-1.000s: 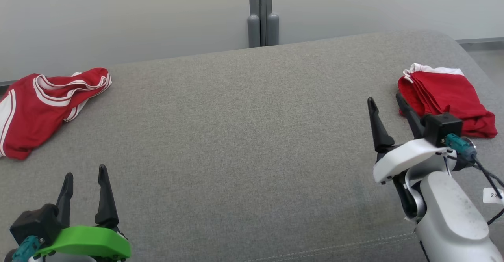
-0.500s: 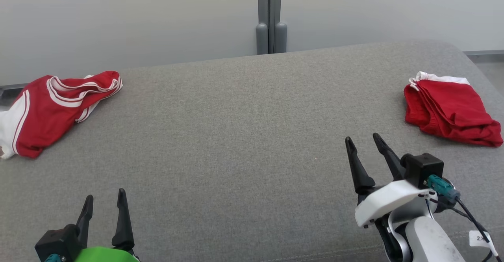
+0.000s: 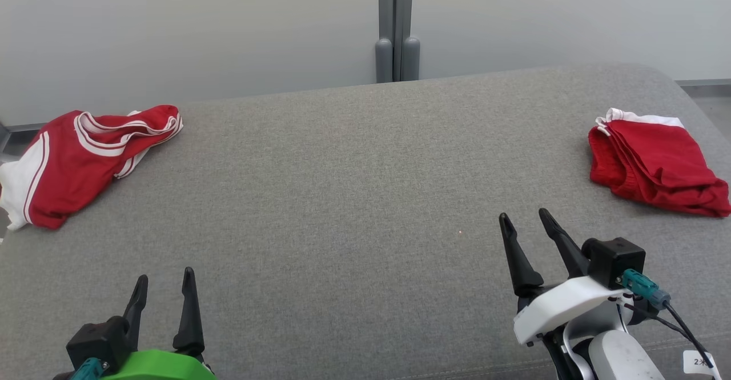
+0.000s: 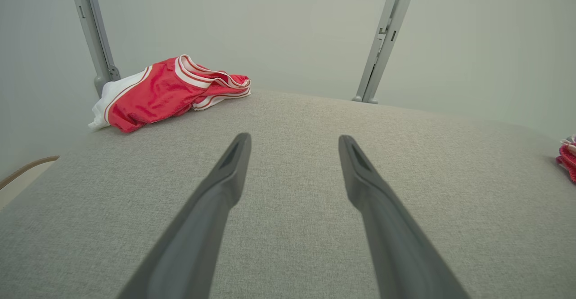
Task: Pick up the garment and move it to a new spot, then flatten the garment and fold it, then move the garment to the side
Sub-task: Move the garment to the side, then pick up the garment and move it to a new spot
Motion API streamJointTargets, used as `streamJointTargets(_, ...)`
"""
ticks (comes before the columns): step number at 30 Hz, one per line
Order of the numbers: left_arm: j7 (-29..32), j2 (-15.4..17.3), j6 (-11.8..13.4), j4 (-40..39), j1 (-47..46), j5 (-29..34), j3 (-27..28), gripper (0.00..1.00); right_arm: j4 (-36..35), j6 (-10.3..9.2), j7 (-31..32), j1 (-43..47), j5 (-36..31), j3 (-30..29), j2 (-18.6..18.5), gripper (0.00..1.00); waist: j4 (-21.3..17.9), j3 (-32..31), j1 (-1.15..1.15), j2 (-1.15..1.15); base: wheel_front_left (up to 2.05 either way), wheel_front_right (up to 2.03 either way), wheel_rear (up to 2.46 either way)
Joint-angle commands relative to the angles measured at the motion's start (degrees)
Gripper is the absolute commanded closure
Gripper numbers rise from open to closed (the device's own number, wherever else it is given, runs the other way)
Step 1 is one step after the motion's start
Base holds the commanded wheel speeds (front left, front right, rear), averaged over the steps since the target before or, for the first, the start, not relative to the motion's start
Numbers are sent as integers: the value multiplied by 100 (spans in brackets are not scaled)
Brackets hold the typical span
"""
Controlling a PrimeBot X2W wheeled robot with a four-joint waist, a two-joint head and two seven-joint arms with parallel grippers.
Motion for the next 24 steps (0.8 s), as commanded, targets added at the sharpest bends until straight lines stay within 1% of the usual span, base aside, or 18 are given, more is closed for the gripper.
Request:
streamJointTargets(1,-15,-24,-41,39,-73,63,37,0,-14,-2,-14,14,10,-10,-4,0,4,0,0,0,0,0,0)
streamJointTargets(20,-2,-69,-75,40,34,115,6,0,39,-2,-36,125,-90,-272,-5,0,94,-44,0,0,0,0,0)
streamJointTargets(24,35,-60,-75,34,-2,129,-32,0,-2,-2,-25,145,-79,-281,-5,0,166,-46,0,0,0,0,0)
